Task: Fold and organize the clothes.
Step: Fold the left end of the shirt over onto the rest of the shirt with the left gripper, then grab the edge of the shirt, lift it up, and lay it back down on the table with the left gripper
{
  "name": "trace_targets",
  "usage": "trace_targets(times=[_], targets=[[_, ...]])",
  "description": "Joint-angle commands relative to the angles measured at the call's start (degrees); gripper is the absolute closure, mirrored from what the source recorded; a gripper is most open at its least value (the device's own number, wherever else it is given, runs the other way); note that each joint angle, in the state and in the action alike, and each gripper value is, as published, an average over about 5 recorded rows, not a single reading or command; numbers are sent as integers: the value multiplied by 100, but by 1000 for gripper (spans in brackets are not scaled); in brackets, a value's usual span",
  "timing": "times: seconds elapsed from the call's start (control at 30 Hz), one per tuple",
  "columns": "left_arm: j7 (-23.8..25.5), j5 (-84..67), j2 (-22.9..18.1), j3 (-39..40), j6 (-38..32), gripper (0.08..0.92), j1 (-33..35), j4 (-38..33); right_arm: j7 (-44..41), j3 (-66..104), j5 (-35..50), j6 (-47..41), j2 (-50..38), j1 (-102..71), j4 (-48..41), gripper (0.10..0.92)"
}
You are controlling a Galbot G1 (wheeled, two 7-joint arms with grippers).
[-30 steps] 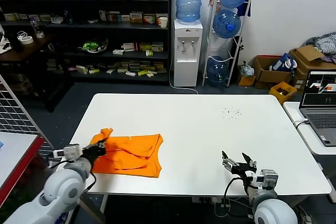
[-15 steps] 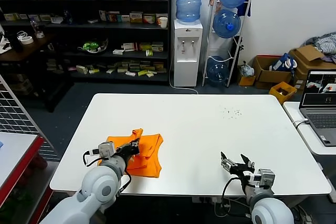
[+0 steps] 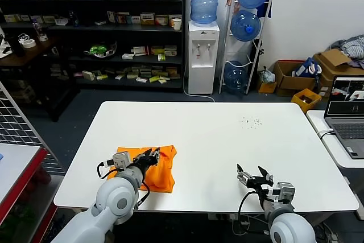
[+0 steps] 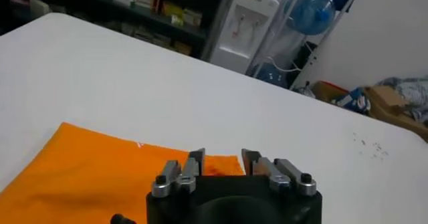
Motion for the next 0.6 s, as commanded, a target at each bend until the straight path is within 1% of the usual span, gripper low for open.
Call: trace_targets(times=[0.03, 0.1, 0.2, 0.27, 0.33, 0.4, 0.47, 0.6], targets=[[212, -117, 407, -790, 13, 488, 421, -134, -7, -13, 10, 12, -19, 11, -10, 203], [487, -67, 676, -1149, 22, 428, 668, -32, -14, -19, 14, 20, -29, 11, -11, 203], [1216, 154, 1127, -1610, -49, 341, 1095, 283, -22, -39, 14, 31, -26, 15, -18, 203], [1781, 472, 1396, -1722, -239, 281, 1354, 539, -25, -58, 11, 32, -16, 23, -25, 203], [2217, 846, 1526, -1687, -511, 233, 1539, 792, -24, -74, 9, 31, -4, 32, -32, 203], [2537, 1150, 1493, -1617, -756, 196, 1629, 1023, -22, -81, 9, 28, 1, 38, -37, 203], [2730, 1355, 1368, -1531, -955, 182, 1648, 1214, -18, -78, 9, 25, 2, 36, -39, 203], [2873, 1557, 1116, -1371, -1167, 177, 1555, 1461, -14, -46, 8, 22, -1, 9, -35, 203]])
